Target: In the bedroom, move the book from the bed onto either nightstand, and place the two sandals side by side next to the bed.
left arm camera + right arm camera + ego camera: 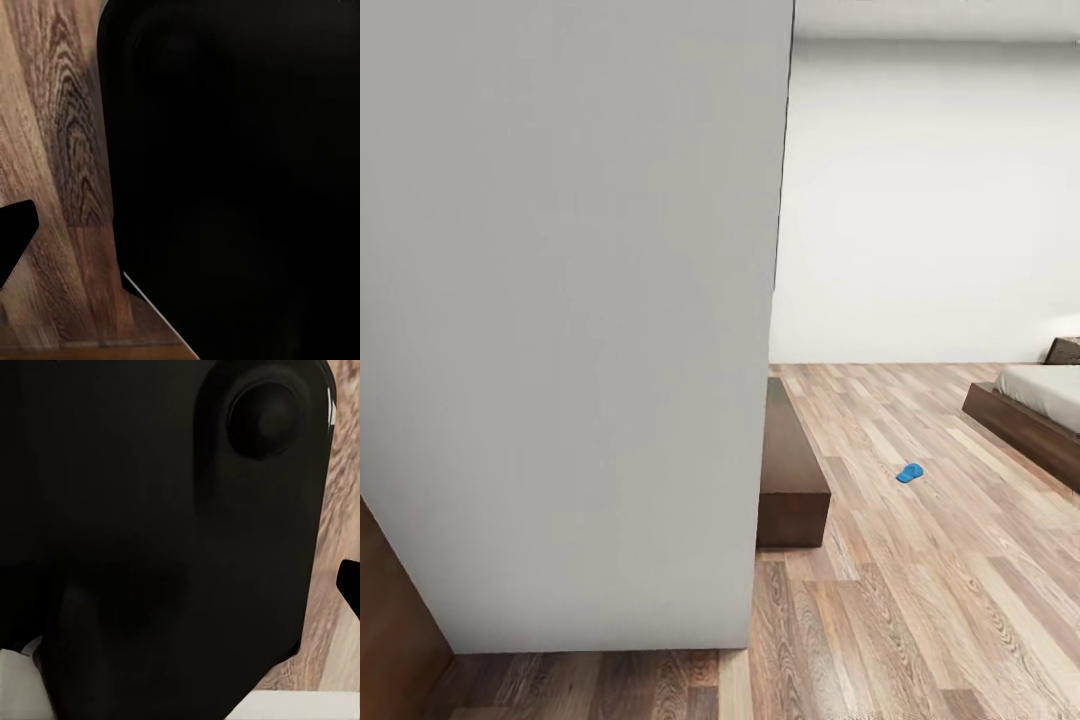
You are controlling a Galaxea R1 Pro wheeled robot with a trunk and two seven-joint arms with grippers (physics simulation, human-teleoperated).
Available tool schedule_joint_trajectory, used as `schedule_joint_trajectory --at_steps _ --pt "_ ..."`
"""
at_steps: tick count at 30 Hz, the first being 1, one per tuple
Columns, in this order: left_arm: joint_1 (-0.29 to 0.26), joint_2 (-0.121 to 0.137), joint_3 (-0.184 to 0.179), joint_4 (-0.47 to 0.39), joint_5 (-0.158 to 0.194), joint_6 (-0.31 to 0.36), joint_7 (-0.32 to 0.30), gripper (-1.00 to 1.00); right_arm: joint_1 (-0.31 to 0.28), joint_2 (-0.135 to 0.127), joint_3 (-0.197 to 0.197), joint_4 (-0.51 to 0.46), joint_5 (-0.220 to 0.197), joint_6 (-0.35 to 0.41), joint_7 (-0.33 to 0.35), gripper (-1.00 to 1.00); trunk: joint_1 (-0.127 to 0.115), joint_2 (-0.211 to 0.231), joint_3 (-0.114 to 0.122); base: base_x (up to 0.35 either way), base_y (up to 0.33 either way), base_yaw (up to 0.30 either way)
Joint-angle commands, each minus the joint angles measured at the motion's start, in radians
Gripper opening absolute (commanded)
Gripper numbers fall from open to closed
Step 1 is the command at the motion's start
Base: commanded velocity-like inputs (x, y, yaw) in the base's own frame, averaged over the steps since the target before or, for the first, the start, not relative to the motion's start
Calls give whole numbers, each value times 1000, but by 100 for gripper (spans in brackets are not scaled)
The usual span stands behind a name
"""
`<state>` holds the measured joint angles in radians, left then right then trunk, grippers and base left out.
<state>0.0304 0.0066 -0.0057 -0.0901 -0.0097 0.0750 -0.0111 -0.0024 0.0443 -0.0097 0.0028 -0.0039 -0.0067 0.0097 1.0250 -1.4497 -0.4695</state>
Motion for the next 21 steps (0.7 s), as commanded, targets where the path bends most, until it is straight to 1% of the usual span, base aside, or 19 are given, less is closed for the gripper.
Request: schedule_joint_trajectory --at_steps 1,21 --pt "1 0 0 -5 -1 8 -1 100 0 0 -1 0 -1 -1 1 100 0 0 -1 0 0 -212" --pt "2 1 1 -5 -1 9 -1 100 0 0 -2 0 -1 0 1 100 0 0 -1 0 0 -212"
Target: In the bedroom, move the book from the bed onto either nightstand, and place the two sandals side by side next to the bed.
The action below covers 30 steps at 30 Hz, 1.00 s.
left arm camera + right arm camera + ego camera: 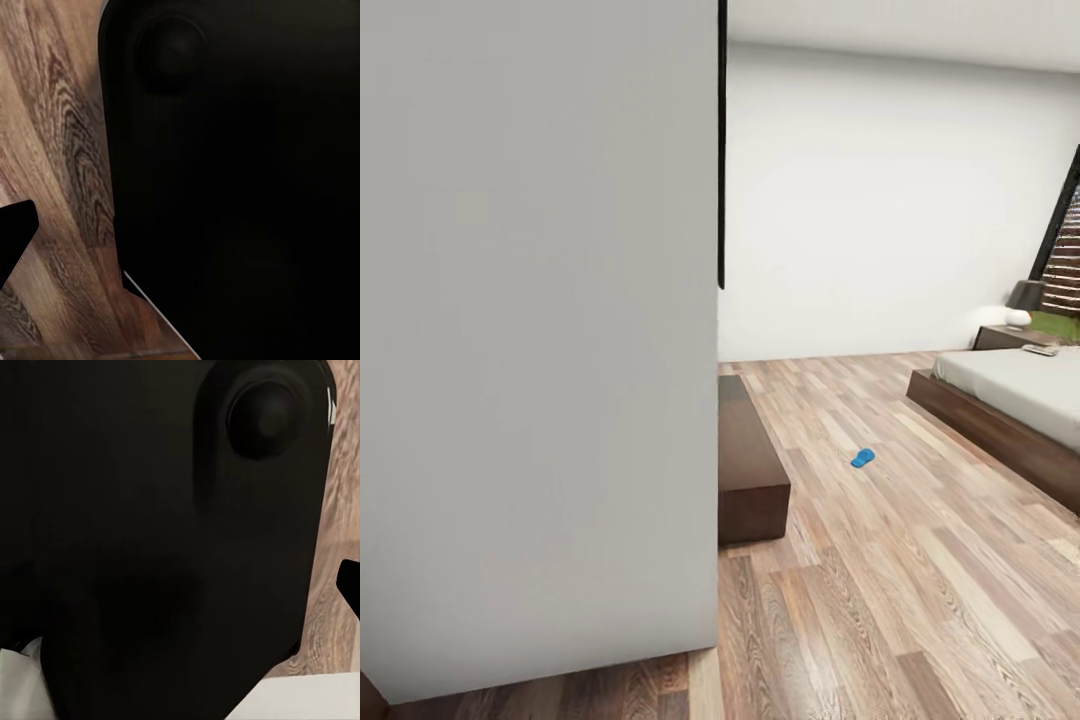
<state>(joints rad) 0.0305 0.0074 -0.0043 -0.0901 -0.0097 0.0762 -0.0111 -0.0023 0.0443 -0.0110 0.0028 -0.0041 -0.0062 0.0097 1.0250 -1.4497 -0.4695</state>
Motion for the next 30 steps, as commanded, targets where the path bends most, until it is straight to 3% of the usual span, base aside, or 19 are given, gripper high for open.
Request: schedule_joint_trajectory --at_steps 1,30 --pt "1 0 0 -5 -1 8 -1 100 0 0 -1 0 0 -1 1 100 0 0 -1 0 0 -213" --pt "1 0 -1 -5 -1 10 0 100 0 0 2 0 4 -1 2 100 0 0 -1 0 0 -213"
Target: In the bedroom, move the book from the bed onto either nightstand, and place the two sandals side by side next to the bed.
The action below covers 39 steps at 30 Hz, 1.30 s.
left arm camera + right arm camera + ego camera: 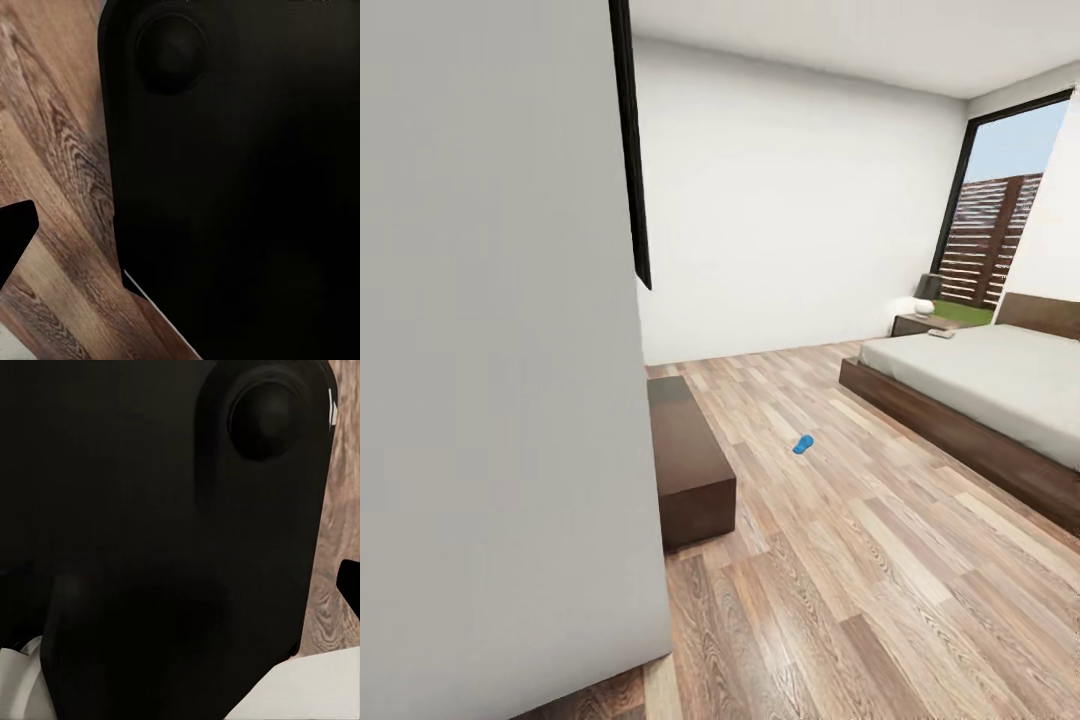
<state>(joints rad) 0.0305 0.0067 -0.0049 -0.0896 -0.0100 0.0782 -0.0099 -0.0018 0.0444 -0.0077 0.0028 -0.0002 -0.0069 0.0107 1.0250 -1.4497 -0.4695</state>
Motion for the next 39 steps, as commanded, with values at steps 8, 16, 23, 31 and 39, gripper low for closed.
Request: schedule_joint_trajectory --at_steps 8,16,23,31,39 --pt "2 -1 -1 -5 -1 7 -1 100 0 0 0 0 1 0 1 100 0 0 -1 0 0 -213" --pt "2 -1 -1 -5 -1 6 -1 100 0 0 -1 0 2 0 2 100 0 0 -1 0 0 -213" --pt "1 -2 -1 -5 -2 6 -1 100 -1 0 -1 0 -1 1 2 100 0 0 -1 0 0 -213" --pt "1 -2 -1 -5 -2 6 -1 100 0 0 0 0 1 2 4 100 0 0 -1 0 0 -213" --pt "2 -1 -1 -5 -2 6 -1 100 0 0 2 0 2 3 5 100 0 0 -1 0 0 -212"
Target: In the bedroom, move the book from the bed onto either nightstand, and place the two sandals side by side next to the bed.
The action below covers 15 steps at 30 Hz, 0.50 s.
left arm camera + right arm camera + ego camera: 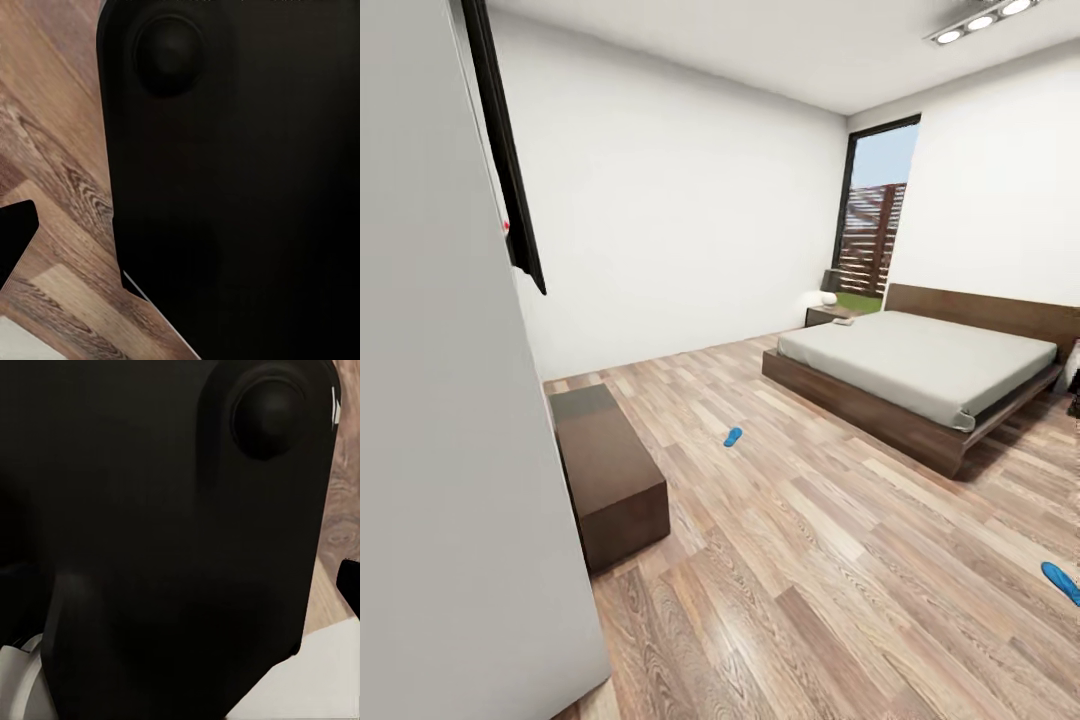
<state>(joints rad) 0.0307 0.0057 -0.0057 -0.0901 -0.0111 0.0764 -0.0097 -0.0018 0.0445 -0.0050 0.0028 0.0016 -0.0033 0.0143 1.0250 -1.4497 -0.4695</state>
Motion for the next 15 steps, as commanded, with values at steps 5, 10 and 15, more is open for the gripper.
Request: schedule_joint_trajectory --at_steps 5,10,15 --pt "1 0 0 -5 -1 8 -1 100 0 0 0 0 1 1 2 100 0 0 -1 0 0 -210" --pt "1 0 0 -5 -1 8 -1 100 0 0 1 0 1 2 2 100 0 0 -1 0 0 -205" --pt "1 0 0 -5 -1 8 -1 100 0 0 2 0 1 1 2 100 0 0 -1 0 0 -202"
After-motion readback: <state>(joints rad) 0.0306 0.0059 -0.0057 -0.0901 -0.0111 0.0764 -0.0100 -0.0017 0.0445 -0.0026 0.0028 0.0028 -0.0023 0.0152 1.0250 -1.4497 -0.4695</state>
